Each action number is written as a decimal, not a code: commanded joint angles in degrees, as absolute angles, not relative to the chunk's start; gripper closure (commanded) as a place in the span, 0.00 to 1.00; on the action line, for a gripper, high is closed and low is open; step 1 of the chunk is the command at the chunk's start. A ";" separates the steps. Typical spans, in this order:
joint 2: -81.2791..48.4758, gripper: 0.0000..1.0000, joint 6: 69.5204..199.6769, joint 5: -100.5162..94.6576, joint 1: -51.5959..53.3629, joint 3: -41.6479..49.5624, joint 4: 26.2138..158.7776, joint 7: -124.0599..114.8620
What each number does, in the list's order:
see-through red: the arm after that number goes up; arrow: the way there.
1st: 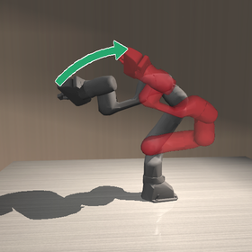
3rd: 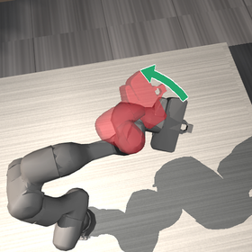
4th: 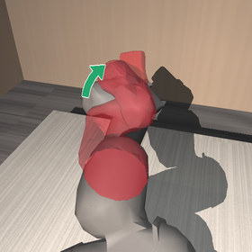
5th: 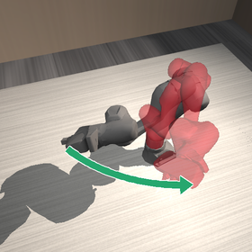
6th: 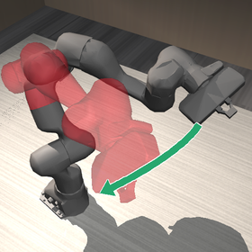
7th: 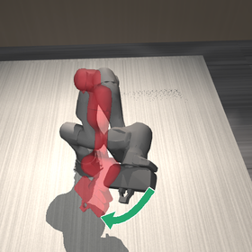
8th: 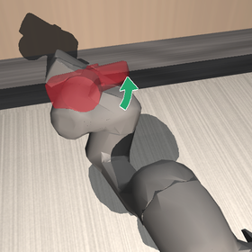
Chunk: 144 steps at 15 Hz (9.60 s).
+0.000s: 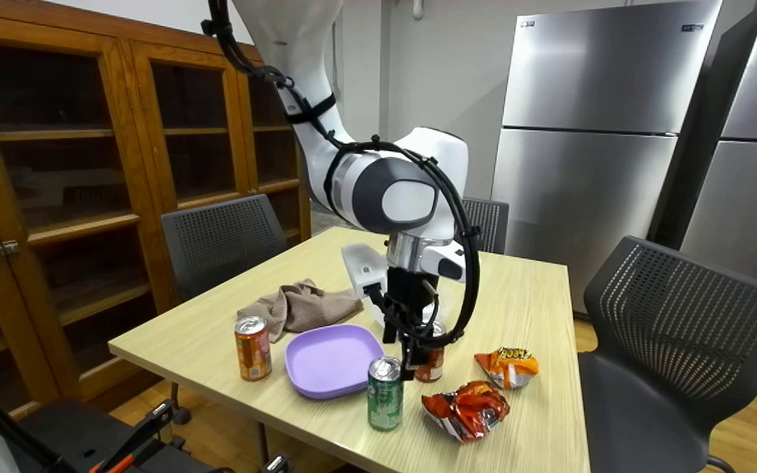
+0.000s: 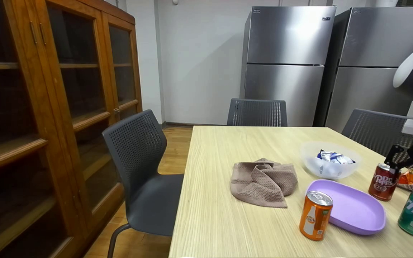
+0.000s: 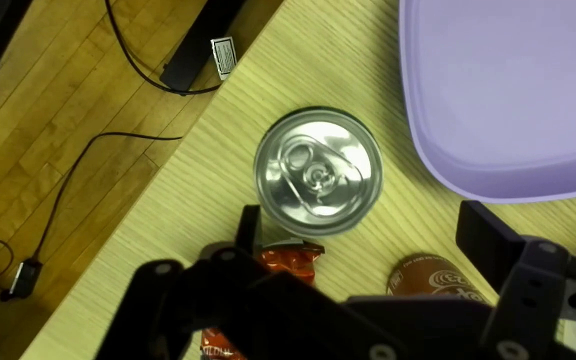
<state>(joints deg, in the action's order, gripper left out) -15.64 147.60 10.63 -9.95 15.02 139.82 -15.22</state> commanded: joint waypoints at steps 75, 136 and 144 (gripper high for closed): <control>-10.24 0.00 147.05 6.69 -4.43 8.55 134.24 -19.00; -6.11 0.62 161.41 3.81 0.06 15.68 148.75 -36.11; -8.48 0.62 160.73 5.42 0.11 12.36 147.64 -39.00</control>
<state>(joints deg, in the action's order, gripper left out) -8.91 160.84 5.75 -0.03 13.48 147.67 -36.34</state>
